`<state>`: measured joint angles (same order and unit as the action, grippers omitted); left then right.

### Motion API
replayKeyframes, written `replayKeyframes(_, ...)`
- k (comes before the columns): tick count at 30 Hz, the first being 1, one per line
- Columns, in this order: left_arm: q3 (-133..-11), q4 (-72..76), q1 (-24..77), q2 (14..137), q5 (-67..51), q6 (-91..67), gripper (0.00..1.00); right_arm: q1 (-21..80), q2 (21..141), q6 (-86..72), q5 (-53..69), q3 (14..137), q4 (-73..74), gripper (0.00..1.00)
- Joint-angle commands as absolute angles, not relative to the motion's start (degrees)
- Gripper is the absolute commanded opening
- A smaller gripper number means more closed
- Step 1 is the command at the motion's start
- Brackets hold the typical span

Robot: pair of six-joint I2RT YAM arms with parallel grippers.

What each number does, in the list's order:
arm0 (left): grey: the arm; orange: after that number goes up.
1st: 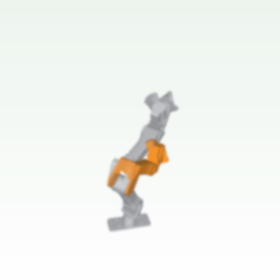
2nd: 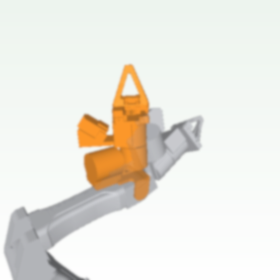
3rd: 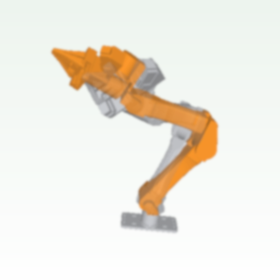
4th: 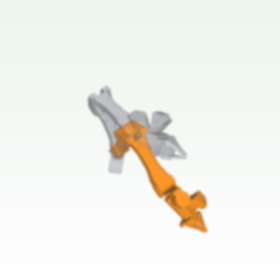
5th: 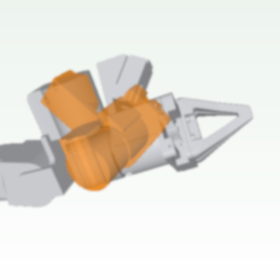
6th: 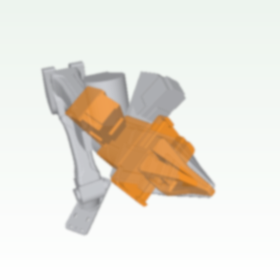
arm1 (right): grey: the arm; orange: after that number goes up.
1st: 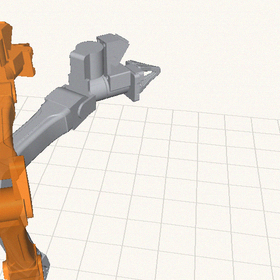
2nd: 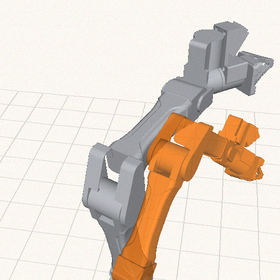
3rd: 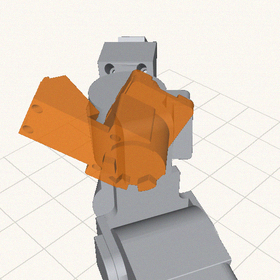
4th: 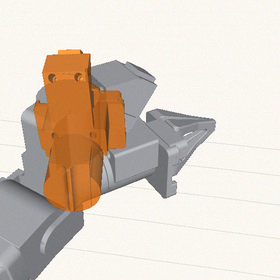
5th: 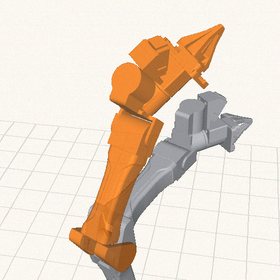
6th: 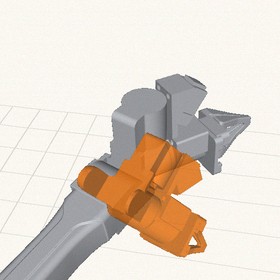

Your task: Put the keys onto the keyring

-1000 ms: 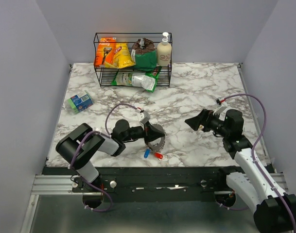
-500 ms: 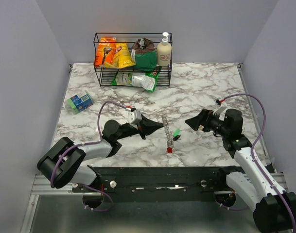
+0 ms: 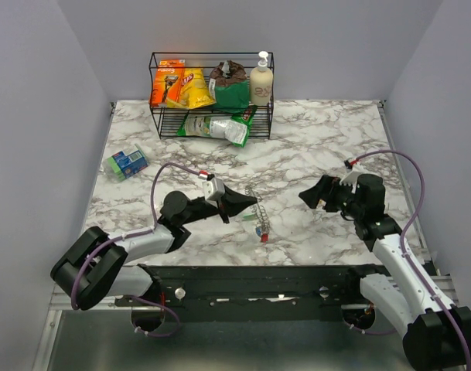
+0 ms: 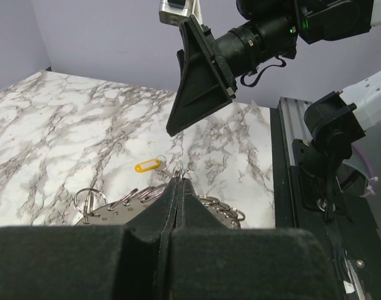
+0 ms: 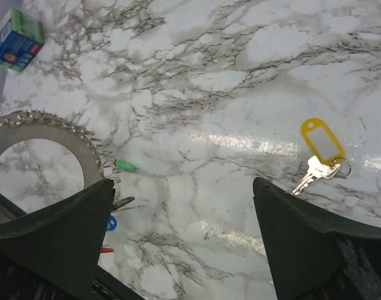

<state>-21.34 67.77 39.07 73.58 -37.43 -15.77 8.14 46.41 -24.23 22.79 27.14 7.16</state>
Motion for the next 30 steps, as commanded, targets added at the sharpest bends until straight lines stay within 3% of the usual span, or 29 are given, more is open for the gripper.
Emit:
replayKeyframes(1, -18.64, 67.85, 39.02, 72.24, -34.81, -13.80, 0.00, 7.74, 46.84, -24.25, 13.30, 28.83, 12.38, 0.99)
replayKeyframes(7, -16.53, 71.01, 39.02, 72.86, -34.98, -14.68, 0.00, 7.39, 47.63, -26.89, 5.02, 28.57, 14.41, 0.99)
replayKeyframes(13, -17.14, 70.84, 39.02, 73.74, -35.42, -15.03, 0.00, 3.88, 54.13, -29.88, 7.64, 29.18, 13.45, 0.98)
replayKeyframes(22, -18.10, 70.14, 39.02, 73.56, -36.30, -14.94, 0.00, -5.17, 59.32, -28.74, 13.26, 27.16, 10.55, 0.88)
replayKeyframes(30, -18.19, 69.08, 39.02, 72.07, -36.83, -14.85, 0.00, -8.61, 67.57, -28.65, 21.18, 26.81, 5.28, 0.73)
